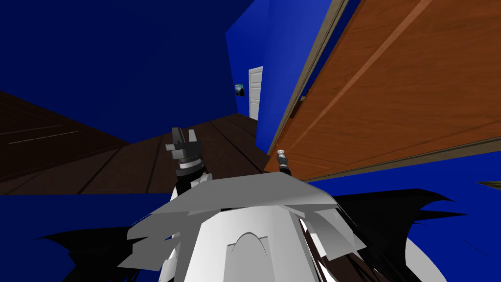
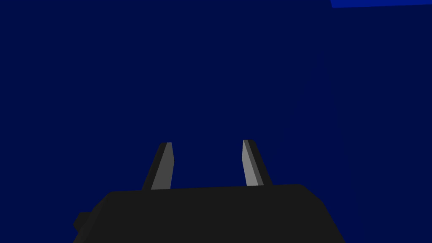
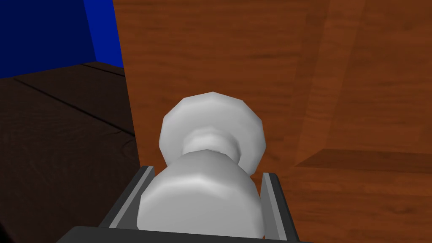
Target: Pull the door open
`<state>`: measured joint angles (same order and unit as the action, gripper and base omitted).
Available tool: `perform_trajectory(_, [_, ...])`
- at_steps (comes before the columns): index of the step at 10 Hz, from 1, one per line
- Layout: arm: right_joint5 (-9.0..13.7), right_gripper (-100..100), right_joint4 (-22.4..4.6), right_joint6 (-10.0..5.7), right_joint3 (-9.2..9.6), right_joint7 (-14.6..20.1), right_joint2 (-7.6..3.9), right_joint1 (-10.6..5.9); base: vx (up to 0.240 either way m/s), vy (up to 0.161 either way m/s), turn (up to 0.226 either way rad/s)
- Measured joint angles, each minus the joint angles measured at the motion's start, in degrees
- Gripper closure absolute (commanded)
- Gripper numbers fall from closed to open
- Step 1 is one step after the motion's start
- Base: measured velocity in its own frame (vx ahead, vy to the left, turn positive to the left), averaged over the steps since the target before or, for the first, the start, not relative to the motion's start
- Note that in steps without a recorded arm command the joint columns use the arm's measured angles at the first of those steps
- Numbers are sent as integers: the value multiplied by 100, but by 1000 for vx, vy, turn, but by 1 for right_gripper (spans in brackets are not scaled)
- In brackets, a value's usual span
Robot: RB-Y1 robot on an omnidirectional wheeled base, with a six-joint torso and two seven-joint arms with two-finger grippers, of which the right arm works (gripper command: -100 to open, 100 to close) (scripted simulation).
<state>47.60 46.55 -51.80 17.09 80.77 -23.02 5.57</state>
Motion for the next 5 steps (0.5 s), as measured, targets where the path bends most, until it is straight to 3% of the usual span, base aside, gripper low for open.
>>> perform_trajectory(2, [-86,100,66,1,158,116,-76,26,-217,-31,62])
perform_trajectory(4, [-125,100,165,67,247,138,-106,82,-93,-11,58])
perform_trajectory(5, [-158,100,213,16,308,174,-157,172,-115,-14,111])
